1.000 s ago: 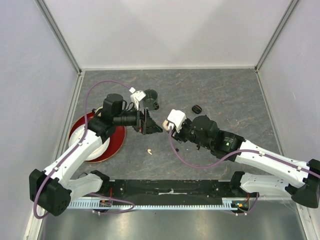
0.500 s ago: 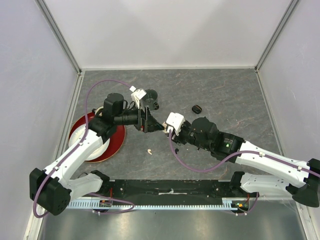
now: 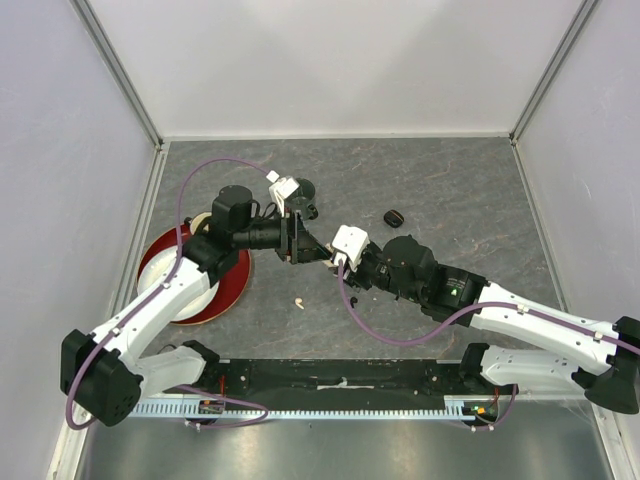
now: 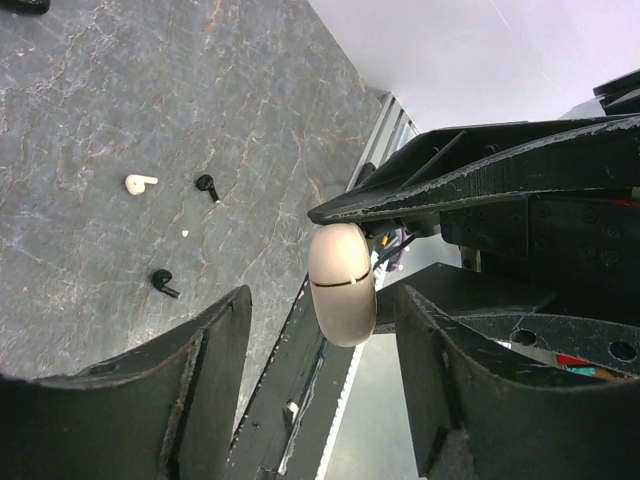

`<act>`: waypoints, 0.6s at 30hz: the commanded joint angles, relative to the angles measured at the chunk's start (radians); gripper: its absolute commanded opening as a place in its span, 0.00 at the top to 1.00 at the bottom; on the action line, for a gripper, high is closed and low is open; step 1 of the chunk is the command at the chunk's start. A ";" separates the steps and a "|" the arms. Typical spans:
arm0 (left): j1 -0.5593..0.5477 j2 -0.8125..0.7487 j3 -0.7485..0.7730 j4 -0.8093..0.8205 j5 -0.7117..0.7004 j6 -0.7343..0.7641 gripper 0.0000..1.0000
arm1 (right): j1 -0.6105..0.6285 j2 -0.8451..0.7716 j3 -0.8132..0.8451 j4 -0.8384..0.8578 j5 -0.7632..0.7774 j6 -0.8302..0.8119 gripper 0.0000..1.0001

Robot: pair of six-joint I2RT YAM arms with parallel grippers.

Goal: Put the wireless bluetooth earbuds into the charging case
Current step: Pick up the charging case at the center of the board.

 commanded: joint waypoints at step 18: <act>-0.012 0.043 0.017 0.018 0.136 0.008 0.48 | 0.008 -0.022 -0.027 0.077 0.006 -0.003 1.00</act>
